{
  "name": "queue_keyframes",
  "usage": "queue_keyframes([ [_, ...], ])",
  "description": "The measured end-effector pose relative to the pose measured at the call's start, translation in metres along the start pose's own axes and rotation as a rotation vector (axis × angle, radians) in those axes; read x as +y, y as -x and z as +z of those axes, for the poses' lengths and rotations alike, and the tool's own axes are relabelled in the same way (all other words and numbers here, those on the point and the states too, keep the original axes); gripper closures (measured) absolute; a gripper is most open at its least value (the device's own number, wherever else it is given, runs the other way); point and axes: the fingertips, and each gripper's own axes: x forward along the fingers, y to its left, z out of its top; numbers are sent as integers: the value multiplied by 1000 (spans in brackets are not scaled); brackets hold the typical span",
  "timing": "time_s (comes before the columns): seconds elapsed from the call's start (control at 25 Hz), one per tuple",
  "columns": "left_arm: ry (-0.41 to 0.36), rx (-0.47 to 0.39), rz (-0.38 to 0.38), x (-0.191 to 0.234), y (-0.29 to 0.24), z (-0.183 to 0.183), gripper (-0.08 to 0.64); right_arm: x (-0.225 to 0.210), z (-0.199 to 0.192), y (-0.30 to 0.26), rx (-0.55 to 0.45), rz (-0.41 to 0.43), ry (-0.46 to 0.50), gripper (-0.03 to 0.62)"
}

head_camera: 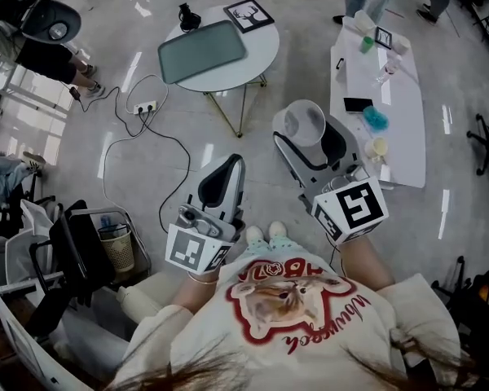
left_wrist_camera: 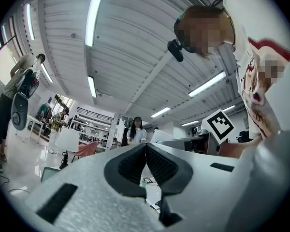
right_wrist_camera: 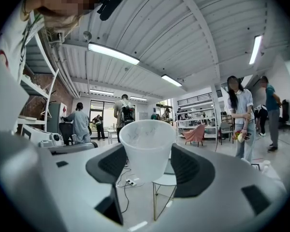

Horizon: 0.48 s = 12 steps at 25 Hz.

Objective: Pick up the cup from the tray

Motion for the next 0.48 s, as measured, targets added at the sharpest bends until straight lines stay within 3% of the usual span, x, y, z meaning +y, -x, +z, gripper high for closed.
queue_keyframes([
  [0.48, 8, -4, -3, -1, 16, 4, 546, 12, 6, 8, -18, -47, 44, 291],
])
